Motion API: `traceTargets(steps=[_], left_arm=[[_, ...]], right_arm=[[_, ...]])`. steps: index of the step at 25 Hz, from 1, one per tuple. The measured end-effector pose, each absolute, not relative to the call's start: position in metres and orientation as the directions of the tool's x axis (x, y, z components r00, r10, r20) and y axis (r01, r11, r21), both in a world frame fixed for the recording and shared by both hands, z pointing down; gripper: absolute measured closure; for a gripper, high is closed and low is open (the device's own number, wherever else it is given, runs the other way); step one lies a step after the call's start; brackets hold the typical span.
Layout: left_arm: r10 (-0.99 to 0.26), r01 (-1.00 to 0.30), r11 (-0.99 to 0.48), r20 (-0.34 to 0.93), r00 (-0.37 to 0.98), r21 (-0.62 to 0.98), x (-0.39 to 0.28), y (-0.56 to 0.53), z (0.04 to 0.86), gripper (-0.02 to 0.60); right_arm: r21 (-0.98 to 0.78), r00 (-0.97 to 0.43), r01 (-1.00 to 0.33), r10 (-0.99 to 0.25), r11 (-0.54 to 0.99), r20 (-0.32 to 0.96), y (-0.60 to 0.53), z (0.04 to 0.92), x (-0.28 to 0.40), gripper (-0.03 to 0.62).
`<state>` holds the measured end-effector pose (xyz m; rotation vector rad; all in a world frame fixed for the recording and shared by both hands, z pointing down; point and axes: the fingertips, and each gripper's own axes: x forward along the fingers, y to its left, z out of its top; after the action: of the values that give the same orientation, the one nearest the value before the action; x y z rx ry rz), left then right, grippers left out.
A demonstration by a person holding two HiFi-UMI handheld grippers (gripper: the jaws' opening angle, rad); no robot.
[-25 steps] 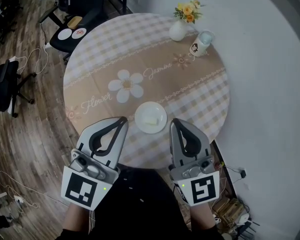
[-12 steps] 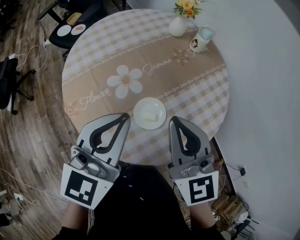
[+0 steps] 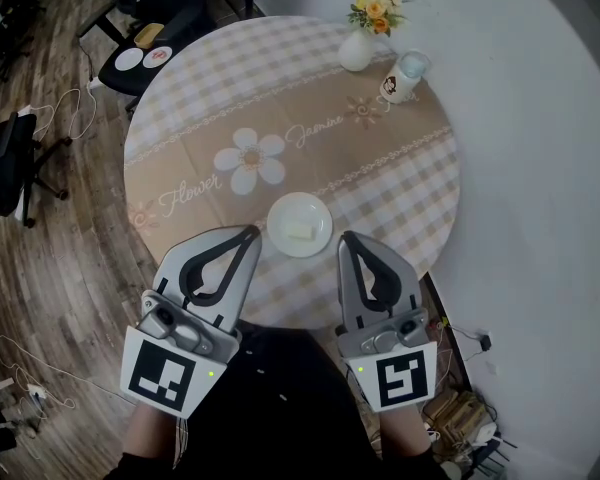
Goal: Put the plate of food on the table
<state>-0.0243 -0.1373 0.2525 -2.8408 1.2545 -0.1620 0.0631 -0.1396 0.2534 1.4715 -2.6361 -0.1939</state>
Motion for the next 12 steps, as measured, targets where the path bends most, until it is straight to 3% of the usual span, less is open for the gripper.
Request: traceTargets(steps=[12], left_arm=[[-0.728,-0.725,-0.685,0.086,0.68,-0.067,-0.0211,-0.1354,0.2532,0.58]], right_arm=[[0.175,-0.528,-0.831,-0.848,0.528,0.047,-0.1374,0.2553,0.0595,0.594]])
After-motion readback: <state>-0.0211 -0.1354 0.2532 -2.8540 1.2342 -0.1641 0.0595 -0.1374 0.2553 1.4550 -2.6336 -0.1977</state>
